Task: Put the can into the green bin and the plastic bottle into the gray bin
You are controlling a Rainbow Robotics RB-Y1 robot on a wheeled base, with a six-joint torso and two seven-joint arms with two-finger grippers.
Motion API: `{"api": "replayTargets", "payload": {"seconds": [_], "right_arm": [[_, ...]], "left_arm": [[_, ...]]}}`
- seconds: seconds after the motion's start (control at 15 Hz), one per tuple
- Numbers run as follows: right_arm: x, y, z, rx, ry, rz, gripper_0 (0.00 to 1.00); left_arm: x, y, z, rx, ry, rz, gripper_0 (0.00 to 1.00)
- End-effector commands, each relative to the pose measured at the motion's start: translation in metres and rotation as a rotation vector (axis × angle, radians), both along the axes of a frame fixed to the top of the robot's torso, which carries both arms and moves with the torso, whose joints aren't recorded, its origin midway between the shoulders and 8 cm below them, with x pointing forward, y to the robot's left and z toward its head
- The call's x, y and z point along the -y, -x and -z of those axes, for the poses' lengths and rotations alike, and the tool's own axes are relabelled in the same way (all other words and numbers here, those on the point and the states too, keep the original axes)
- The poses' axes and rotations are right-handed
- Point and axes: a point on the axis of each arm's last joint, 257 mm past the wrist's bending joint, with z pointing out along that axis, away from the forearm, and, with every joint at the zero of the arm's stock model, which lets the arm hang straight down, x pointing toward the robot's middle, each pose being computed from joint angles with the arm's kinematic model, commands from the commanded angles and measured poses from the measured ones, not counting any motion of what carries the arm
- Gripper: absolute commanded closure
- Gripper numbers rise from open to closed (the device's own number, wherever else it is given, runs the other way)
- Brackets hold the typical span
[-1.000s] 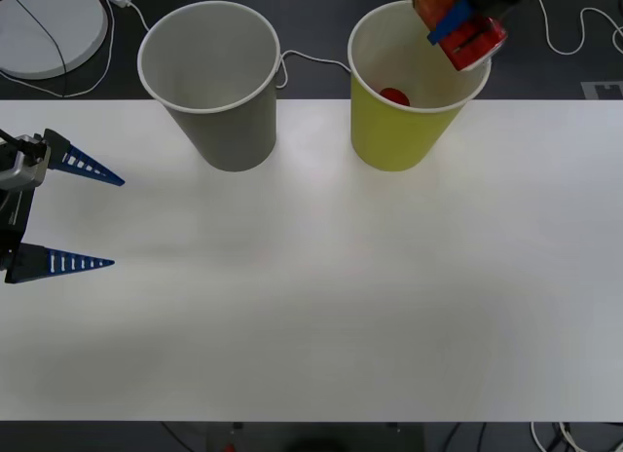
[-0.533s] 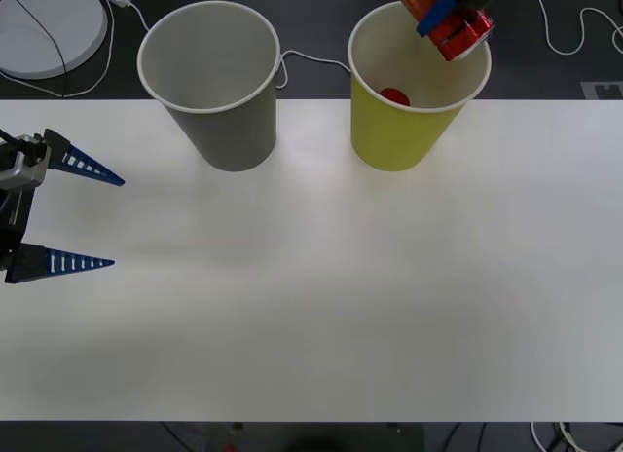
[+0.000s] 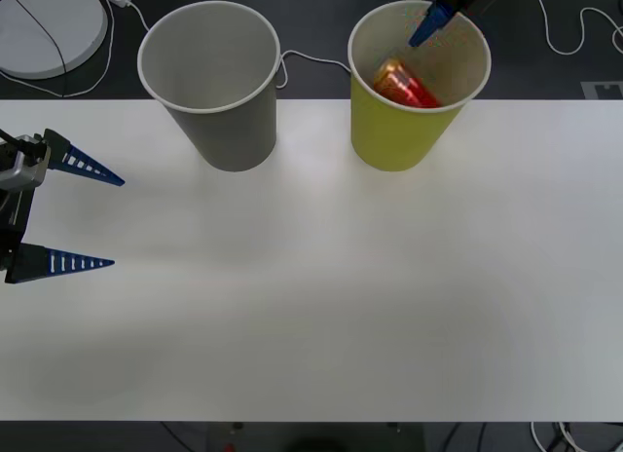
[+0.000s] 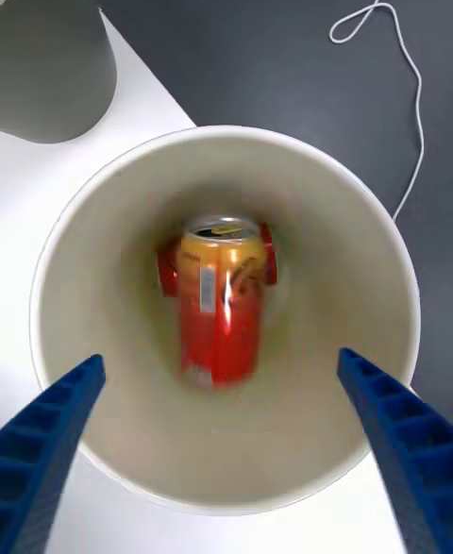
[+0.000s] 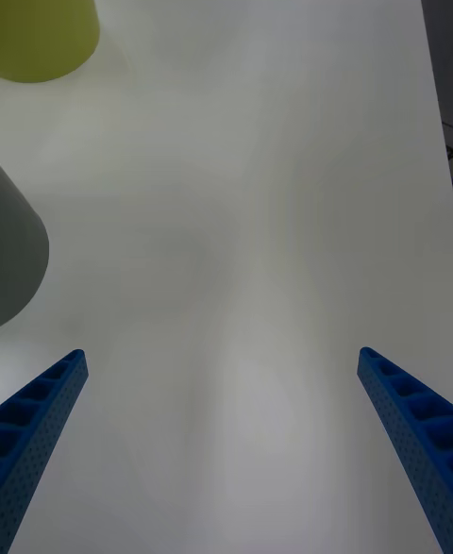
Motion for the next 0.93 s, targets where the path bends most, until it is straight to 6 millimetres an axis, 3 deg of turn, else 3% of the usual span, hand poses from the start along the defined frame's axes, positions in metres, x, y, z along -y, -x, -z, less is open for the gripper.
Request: {"api": "replayTargets", "payload": {"seconds": [0.07,0.47,0.67,0.93], "right_arm": [[0.005,0.002,-0.003,0.003,0.001,-0.016,0.00],[0.023,0.025,-0.018,-0.029,-0.103,-0.097,0.00],[0.043,0.034,-0.030,0.031,-0.144,-0.190,0.00],[0.077,0.062,-0.019,0.075,-0.170,-0.311,0.00]], "left_arm": [[0.000,0.000,0.000,0.000,0.000,0.000,0.00],[0.000,0.000,0.000,0.000,0.000,0.000,0.00],[0.000,0.000,0.000,0.000,0.000,0.000,0.00],[0.000,0.000,0.000,0.000,0.000,0.000,0.00]]}}
